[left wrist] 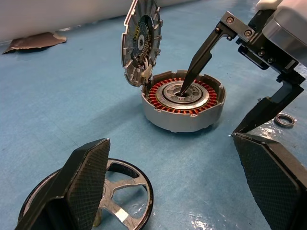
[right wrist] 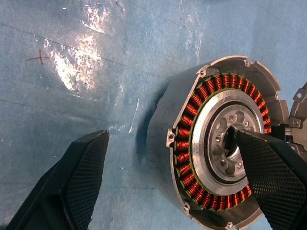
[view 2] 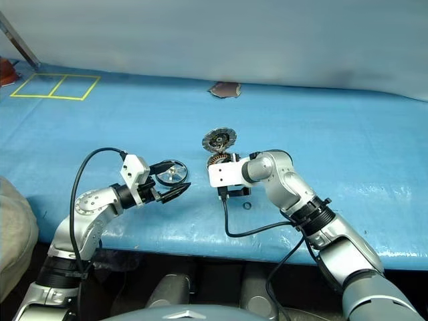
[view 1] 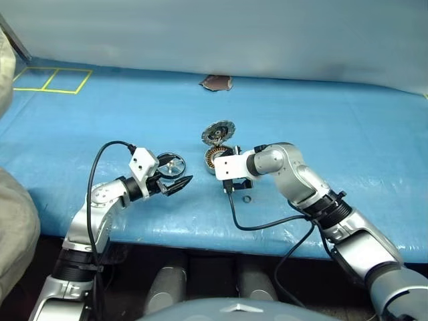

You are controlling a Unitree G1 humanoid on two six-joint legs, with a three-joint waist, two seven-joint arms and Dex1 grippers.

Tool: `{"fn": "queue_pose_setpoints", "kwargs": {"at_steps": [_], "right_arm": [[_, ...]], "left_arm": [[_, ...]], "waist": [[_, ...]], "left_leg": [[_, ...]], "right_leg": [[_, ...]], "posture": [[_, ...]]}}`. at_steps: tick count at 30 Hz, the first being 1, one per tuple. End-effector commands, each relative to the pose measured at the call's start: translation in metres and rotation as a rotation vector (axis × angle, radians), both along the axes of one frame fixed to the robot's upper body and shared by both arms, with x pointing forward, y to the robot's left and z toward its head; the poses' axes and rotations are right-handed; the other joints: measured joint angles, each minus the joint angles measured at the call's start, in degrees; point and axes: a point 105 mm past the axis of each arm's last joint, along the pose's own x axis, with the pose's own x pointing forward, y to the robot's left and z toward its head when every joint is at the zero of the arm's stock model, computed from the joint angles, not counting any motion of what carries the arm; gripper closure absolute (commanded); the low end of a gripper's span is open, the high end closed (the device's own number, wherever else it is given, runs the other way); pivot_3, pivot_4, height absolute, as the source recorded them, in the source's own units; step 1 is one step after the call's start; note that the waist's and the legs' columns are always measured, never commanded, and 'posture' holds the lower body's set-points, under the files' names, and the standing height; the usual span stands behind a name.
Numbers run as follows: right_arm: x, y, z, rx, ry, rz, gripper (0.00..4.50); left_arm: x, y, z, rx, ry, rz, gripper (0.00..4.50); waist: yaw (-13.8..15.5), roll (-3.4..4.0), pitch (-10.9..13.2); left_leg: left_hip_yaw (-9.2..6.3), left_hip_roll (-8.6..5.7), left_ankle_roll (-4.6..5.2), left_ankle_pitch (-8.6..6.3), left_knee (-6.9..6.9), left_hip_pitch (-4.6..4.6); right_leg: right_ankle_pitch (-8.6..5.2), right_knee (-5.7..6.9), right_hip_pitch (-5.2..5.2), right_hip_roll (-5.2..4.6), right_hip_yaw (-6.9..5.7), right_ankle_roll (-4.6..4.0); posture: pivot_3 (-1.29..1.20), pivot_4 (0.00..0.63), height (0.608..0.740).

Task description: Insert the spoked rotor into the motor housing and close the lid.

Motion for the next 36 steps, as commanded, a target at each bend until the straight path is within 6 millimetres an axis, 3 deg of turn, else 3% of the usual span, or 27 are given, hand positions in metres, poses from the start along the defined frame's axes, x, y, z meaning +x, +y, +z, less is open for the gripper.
{"fn": "queue_pose_setpoints", "kwargs": {"at_steps": [1,7,10,14,19,23,36], "right_arm": [[0.006,-0.001,0.01,0.01,-0.029,-0.007,0.06],[0.003,-0.002,-0.005,-0.013,0.026,-0.007,0.06],[0.004,-0.003,-0.008,-0.014,0.041,-0.014,0.66],[0.008,-0.003,-0.008,-0.018,0.029,-0.02,1.9],[0.009,-0.002,-0.004,-0.013,0.023,-0.018,1.9],[0.009,-0.001,-0.001,-0.004,0.015,-0.019,2.39],[-0.007,0.008,0.01,0.056,-0.054,-0.041,2.39]], "left_arm": [[-0.001,-0.002,0.012,-0.008,-0.045,-0.005,0.0],[0.0,-0.001,0.013,-0.003,-0.048,-0.002,0.0],[0.0,-0.001,0.012,-0.003,-0.048,0.001,0.0],[-0.001,0.0,0.012,-0.001,-0.048,0.006,0.0],[-0.002,0.002,0.012,0.001,-0.047,0.011,0.0],[-0.002,0.002,0.012,0.003,-0.048,0.01,0.0],[0.0,0.001,0.014,0.014,-0.052,-0.001,0.0]], "waist": [[0.0,0.0,0.0],[-0.01,0.0,0.0],[-0.02,-0.01,-0.01],[-0.03,-0.01,-0.01],[0.0,-0.03,-0.02],[-0.01,-0.03,-0.02],[0.04,-0.02,-0.02]], "left_leg": [[0.0,0.0,0.0,0.0,0.0,0.0],[0.0,0.0,-0.02,-0.01,0.0,0.05],[0.0,0.01,-0.08,-0.05,0.0,0.13],[0.0,0.01,-0.13,-0.08,0.0,0.21],[0.0,0.01,-0.13,-0.08,0.0,0.2],[0.0,0.01,-0.14,-0.08,-0.01,0.21],[0.0,0.0,-0.17,-0.1,-0.12,0.11]], "right_leg": [[0.0,0.0,0.0,0.0,0.0,0.0],[0.0,0.0,0.03,0.0,0.0,0.0],[0.0,0.0,0.08,0.0,0.0,0.0],[0.0,0.02,0.12,0.0,0.01,0.0],[0.0,0.01,0.11,0.0,0.01,-0.01],[0.0,0.01,0.11,0.0,0.01,-0.01],[-0.02,-0.01,-0.01,0.0,0.0,-0.04]], "posture": [[0.0,0.15,0.74],[0.0,0.15,0.74],[0.0,0.15,0.74],[0.0,0.15,0.74],[0.0,0.15,0.74],[0.0,0.15,0.74],[0.0,0.15,0.74]]}}
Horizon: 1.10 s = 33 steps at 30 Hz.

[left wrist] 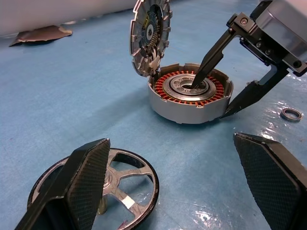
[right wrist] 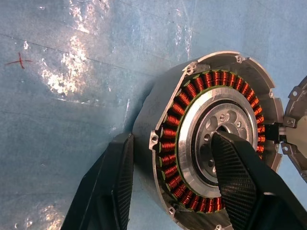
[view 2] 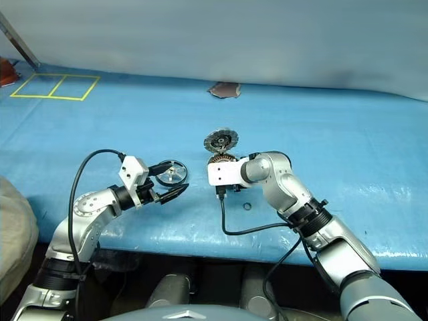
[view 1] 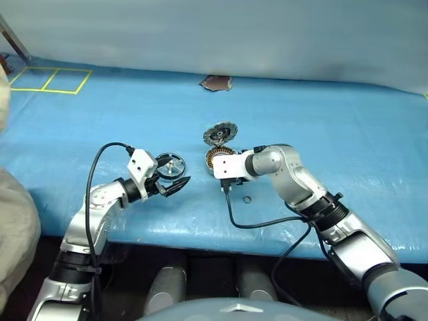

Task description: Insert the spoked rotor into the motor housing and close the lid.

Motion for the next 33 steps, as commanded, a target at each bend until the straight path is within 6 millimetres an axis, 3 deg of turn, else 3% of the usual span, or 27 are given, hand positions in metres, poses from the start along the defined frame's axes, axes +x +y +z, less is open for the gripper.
{"fn": "queue_pose_setpoints", "kwargs": {"at_steps": [1,22,29,33], "right_arm": [[-0.006,0.005,0.013,0.035,-0.047,0.009,2.39],[-0.025,0.006,0.008,0.104,-0.011,-0.066,2.39],[-0.029,0.009,0.015,0.167,-0.032,-0.075,0.18],[-0.032,0.016,0.035,0.291,-0.057,-0.075,0.18]], "left_arm": [[0.001,-0.003,0.016,0.001,-0.058,-0.02,0.0],[0.005,-0.006,0.018,0.001,-0.066,-0.032,0.0],[0.007,-0.006,0.019,-0.001,-0.069,-0.031,0.0],[0.007,-0.007,0.018,-0.004,-0.068,-0.032,0.0]], "waist": [[-0.01,0.0,0.0],[0.01,-0.01,0.0],[0.0,-0.01,0.0],[-0.05,-0.01,0.0]], "left_leg": [[0.0,0.0,0.0,0.0,0.0,0.0],[0.0,0.01,-0.01,-0.01,0.0,-0.08],[0.0,0.01,-0.01,0.0,0.0,-0.08],[0.0,0.05,-0.01,-0.01,0.01,-0.08]], "right_leg": [[0.0,0.0,0.0,0.0,0.0,0.0],[-0.01,0.0,0.0,0.0,-0.01,-0.01],[-0.01,0.0,0.0,0.0,-0.01,-0.01],[-0.01,0.01,0.03,0.0,-0.01,-0.01]], "posture": [[0.0,0.15,0.74],[0.0,0.15,0.74],[0.0,0.15,0.74],[0.0,0.15,0.74]]}}
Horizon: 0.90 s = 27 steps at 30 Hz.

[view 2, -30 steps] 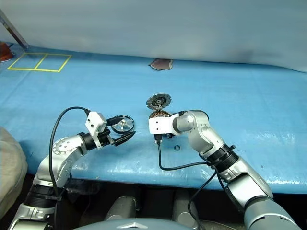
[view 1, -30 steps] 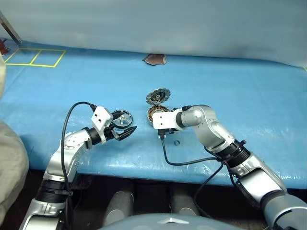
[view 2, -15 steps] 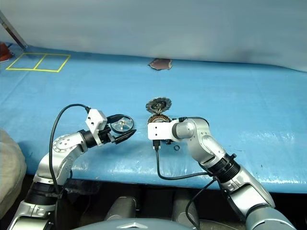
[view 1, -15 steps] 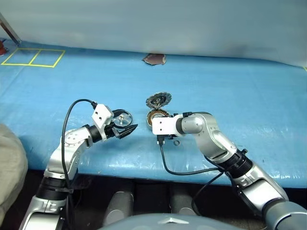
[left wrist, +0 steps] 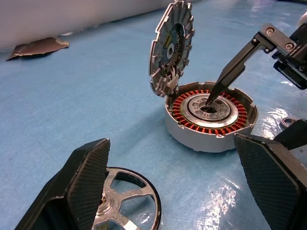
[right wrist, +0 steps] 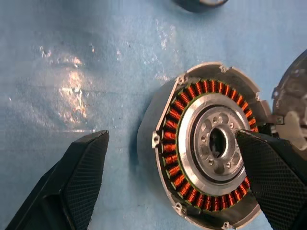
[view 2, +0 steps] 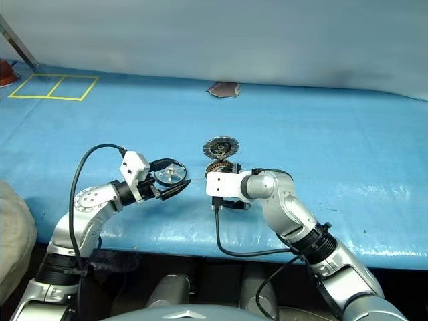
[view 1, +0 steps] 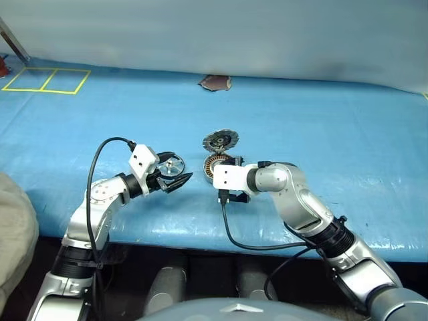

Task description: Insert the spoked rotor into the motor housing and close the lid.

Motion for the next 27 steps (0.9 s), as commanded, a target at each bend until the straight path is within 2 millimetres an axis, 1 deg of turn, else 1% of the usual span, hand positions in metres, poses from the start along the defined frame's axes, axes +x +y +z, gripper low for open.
{"fn": "queue_pose_setpoints", "kwargs": {"at_steps": [1,3,5,9,11,14,18,20,23,27], "right_arm": [[0.0,0.007,0.034,0.15,-0.079,-0.01,0.18],[-0.002,0.006,0.045,0.23,-0.088,-0.032,0.18],[-0.003,0.002,0.05,0.281,-0.087,-0.057,0.18],[-0.01,-0.033,0.041,0.376,-0.056,-0.202,0.18],[-0.013,-0.044,0.038,0.415,-0.047,-0.254,0.18],[-0.02,-0.071,0.03,0.496,-0.058,-0.383,0.18],[-0.027,-0.095,0.022,0.624,-0.027,-0.538,0.18],[-0.033,-0.097,0.016,0.662,0.003,-0.562,0.18],[-0.043,-0.091,0.005,0.718,0.067,-0.583,0.18],[-0.049,-0.086,-0.009,0.734,0.117,-0.619,0.18]], "left_arm": [[0.003,-0.003,0.009,-0.004,-0.04,-0.012,0.0],[0.003,-0.004,0.009,-0.007,-0.039,-0.014,0.0],[0.003,-0.004,0.01,-0.009,-0.04,-0.016,0.0],[0.004,-0.004,0.01,-0.01,-0.042,-0.019,0.0],[0.003,-0.004,0.01,-0.011,-0.039,-0.024,0.0],[0.001,-0.008,0.007,0.0,-0.027,-0.064,0.0],[0.002,-0.01,0.006,-0.01,-0.011,-0.1,0.0],[0.002,-0.012,0.005,-0.01,-0.008,-0.118,0.0],[0.003,-0.016,0.005,-0.016,-0.009,-0.153,0.0],[0.005,-0.02,0.008,-0.031,-0.02,-0.177,0.0]], "waist": [[0.02,0.0,0.0],[0.07,0.0,0.0],[0.25,0.0,0.0],[0.97,-0.03,-0.02],[1.0,-0.03,-0.02],[0.93,-0.03,-0.02],[0.72,-0.02,-0.02],[0.71,-0.02,-0.02],[0.73,-0.02,-0.02],[0.7,-0.02,-0.02]], "left_leg": [[0.0,0.01,0.0,0.0,0.0,0.0],[-0.01,0.02,0.0,0.0,0.0,0.0],[-0.02,0.03,0.0,0.0,0.0,0.0],[-0.06,0.15,-0.01,-0.01,0.0,-0.01],[-0.04,0.23,-0.01,-0.01,0.0,-0.05],[0.04,0.28,-0.01,-0.01,0.01,-0.12],[0.17,0.35,-0.01,-0.01,0.01,-0.12],[0.19,0.39,-0.01,-0.01,0.01,-0.11],[0.2,0.41,-0.01,-0.01,0.01,-0.11],[0.24,0.42,-0.02,-0.02,0.01,-0.13]], "right_leg": [[0.0,0.0,-0.01,0.0,0.0,0.0],[0.0,0.0,-0.02,0.0,-0.01,0.0],[0.0,-0.03,-0.03,0.0,-0.02,0.0],[-0.01,-0.08,-0.05,-0.02,-0.07,-0.02],[-0.01,-0.07,-0.04,-0.03,-0.07,-0.02],[-0.01,0.0,-0.01,-0.01,-0.04,-0.02],[-0.01,0.02,-0.04,0.0,-0.04,-0.03],[-0.01,0.01,-0.03,0.0,-0.05,-0.04],[-0.01,0.0,-0.03,-0.02,-0.05,-0.04],[-0.01,-0.01,-0.06,-0.04,-0.04,-0.04]], "posture": [[0.0,0.15,0.74],[0.0,0.15,0.74],[0.0,0.15,0.74],[0.0,0.15,0.74],[0.0,0.15,0.74],[0.0,0.15,0.74],[0.0,0.15,0.74],[0.0,0.15,0.74],[0.0,0.15,0.74],[0.0,0.15,0.74]]}}
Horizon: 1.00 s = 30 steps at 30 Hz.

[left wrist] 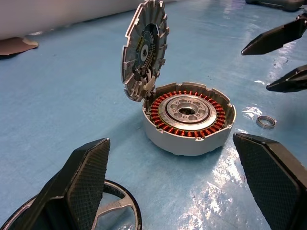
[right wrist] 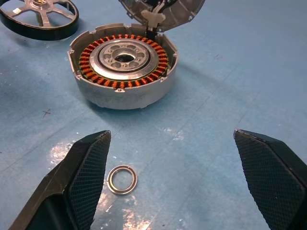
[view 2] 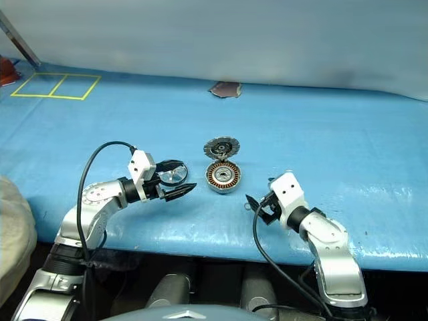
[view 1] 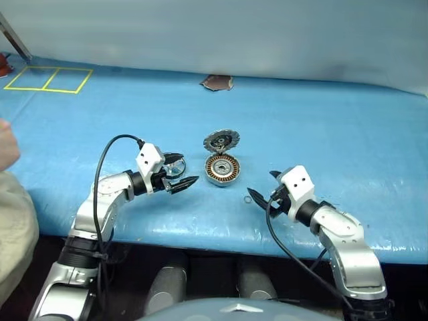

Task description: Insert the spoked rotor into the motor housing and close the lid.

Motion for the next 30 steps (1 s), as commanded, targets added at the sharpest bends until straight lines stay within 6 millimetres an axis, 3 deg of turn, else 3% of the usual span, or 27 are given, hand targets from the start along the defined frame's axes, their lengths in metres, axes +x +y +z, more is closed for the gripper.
{"fn": "queue_pose_setpoints", "kwargs": {"at_steps": [1,16,19,25,26,28,30], "right_arm": [[-0.003,0.008,0.003,0.032,-0.016,-0.002,0.18],[-0.011,0.011,-0.033,0.028,0.111,-0.041,0.18],[-0.012,0.01,-0.037,0.021,0.121,-0.047,0.78],[-0.011,0.007,-0.039,0.005,0.125,-0.06,2.73],[-0.012,0.008,-0.039,0.004,0.125,-0.058,2.73],[-0.012,0.008,-0.04,0.002,0.126,-0.057,3.61],[-0.012,0.008,-0.04,-0.001,0.126,-0.057,3.74]], "left_arm": [[0.003,-0.005,0.012,-0.02,-0.055,-0.031,0.0],[0.004,-0.01,0.013,-0.024,-0.077,-0.046,0.0],[0.004,-0.01,0.012,-0.022,-0.078,-0.045,0.0],[0.004,-0.012,0.012,-0.018,-0.08,-0.048,0.0],[0.004,-0.011,0.012,-0.017,-0.081,-0.047,0.0],[0.004,-0.011,0.012,-0.016,-0.082,-0.047,0.0],[0.004,-0.011,0.012,-0.014,-0.083,-0.047,0.0]], "waist": [[0.04,0.0,0.0],[0.06,0.0,0.0],[0.09,0.0,0.0],[0.09,0.0,0.0],[0.09,0.0,0.0],[0.09,0.0,0.0],[0.09,0.0,0.0]], "left_leg": [[0.0,0.0,0.0,0.0,0.0,0.0],[0.0,0.02,-0.01,-0.01,0.0,-0.02],[-0.01,0.02,-0.01,-0.01,0.0,-0.02],[-0.01,0.02,-0.01,-0.01,0.0,-0.01],[-0.01,0.02,-0.01,0.0,0.0,-0.01],[-0.01,0.02,-0.01,-0.01,0.0,-0.01],[-0.01,0.02,-0.01,-0.01,0.0,-0.01]], "right_leg": [[0.0,0.0,0.0,0.0,0.0,0.0],[0.0,-0.02,-0.01,-0.02,-0.01,0.0],[0.0,-0.02,-0.01,-0.02,-0.01,0.0],[0.0,-0.02,0.0,-0.02,-0.02,0.0],[0.0,-0.02,0.0,-0.02,-0.02,0.0],[0.0,-0.02,0.01,-0.02,-0.02,0.0],[0.0,-0.02,0.01,-0.02,-0.01,0.0]], "posture": [[0.0,0.15,0.74],[0.0,0.15,0.74],[0.0,0.15,0.74],[0.0,0.15,0.74],[0.0,0.15,0.74],[0.0,0.15,0.74],[0.0,0.15,0.74]]}}
